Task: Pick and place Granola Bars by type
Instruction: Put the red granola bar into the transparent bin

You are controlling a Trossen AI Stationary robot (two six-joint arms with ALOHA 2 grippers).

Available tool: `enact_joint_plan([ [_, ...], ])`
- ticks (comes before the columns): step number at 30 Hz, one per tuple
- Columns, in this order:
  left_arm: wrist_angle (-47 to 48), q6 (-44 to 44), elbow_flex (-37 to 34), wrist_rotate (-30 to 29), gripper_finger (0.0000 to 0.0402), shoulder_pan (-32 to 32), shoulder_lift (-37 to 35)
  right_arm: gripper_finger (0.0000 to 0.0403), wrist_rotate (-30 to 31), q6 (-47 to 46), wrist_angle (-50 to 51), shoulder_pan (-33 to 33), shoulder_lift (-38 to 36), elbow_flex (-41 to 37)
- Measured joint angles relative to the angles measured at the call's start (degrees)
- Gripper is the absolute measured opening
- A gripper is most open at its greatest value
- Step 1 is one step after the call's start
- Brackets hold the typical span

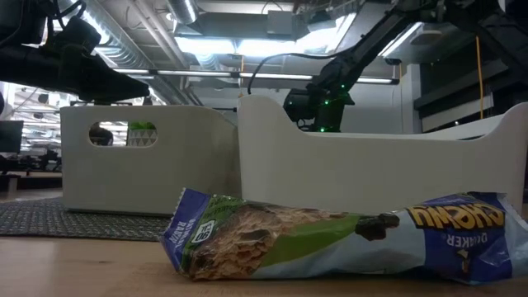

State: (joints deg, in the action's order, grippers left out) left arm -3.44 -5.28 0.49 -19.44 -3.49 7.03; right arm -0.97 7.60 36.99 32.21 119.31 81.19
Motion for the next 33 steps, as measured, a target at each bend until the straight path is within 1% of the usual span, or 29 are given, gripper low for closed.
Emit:
enact_joint_plan([
  [13,0.0,0.0,0.0,0.0,0.0221,0.0,0.0,0.0082,0.0,-1.7,0.7,0.0,0.0,0.0],
  [18,0.0,0.0,0.0,0.0,0.0221,0.0,0.0,0.0059,-0.1,-2.4,2.1,0.0,0.0,0.0],
  [22,0.0,0.0,0.0,0.0,0.0221,0.0,0.0,0.0048,-0.4,-2.4,4.8,0.0,-0.8,-0.1],
  [24,0.0,0.0,0.0,0.0,0.0221,0.0,0.0,0.0046,-0.7,-2.4,7.1,0.0,-1.7,-0.5],
  [26,0.0,0.0,0.0,0.0,0.0221,0.0,0.0,0.0045,-0.7,-2.4,7.3,0.0,-3.5,-0.5],
  [33,0.0,0.0,0.0,0.0,0.0221,0.0,0.0,0.0044,-0.7,-2.4,11.5,-0.2,-12.4,-0.3],
])
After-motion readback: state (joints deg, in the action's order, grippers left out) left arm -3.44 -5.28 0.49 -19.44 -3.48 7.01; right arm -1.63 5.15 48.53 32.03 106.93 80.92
